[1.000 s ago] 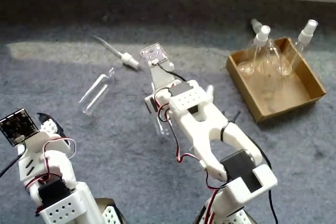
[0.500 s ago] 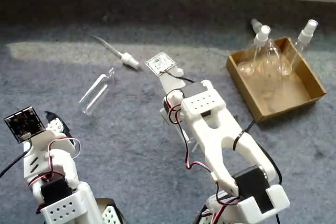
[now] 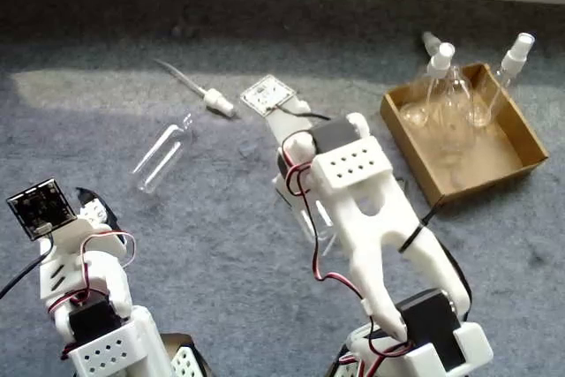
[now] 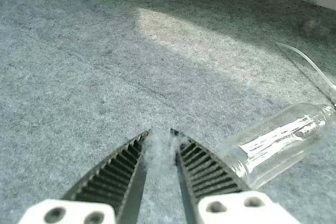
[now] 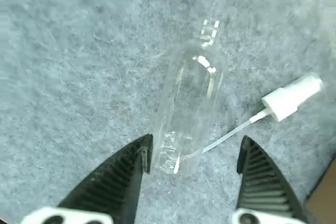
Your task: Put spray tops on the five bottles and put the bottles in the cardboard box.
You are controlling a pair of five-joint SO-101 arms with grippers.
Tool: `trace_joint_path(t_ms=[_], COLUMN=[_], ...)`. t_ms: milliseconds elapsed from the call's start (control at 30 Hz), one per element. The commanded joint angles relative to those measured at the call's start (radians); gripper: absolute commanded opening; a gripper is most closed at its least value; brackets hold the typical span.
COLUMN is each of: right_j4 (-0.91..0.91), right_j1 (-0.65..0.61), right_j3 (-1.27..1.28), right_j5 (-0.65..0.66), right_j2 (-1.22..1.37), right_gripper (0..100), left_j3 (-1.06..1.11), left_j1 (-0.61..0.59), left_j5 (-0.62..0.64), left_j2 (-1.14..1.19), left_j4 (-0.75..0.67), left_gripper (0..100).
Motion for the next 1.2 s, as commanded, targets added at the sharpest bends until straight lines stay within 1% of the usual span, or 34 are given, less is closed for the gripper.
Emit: trace_joint_path(t_ms=[0,133,233,433,667,833,1167], right_j4=[0.139,0.314,0.323,0.323,0.312,0.166,-0.217], right_j1=[0.012,-0.004,-0.012,-0.038,-0.044,-0.041,-0.039], right_j3=[-0.259,-0.492,-0.625,-0.535,-0.283,-0.053,0.314], right_j5=[-0.052,-0.078,-0.112,-0.120,-0.114,-0.023,-0.012], right_j2=[-0.058,-0.064,-0.091,-0.288,-0.532,-0.559,-0.550], right_gripper=[22.4,22.4,22.4,22.4,22.4,22.4,22.4], left_j3=[-0.007,-0.007,-0.007,-0.005,-0.005,-0.005,-0.005], left_j1=[0.021,0.022,0.022,0.022,0.022,0.022,0.022], left_j5=[0.005,0.005,0.005,0.005,0.005,0.005,0.005], left_j2=[-0.005,-0.005,-0.005,-0.005,-0.005,-0.005,-0.005], left_j4=[-0.020,-0.020,-0.020,-0.020,-0.020,-0.020,-0.020], left_gripper=[1,1,1,1,1,1,1])
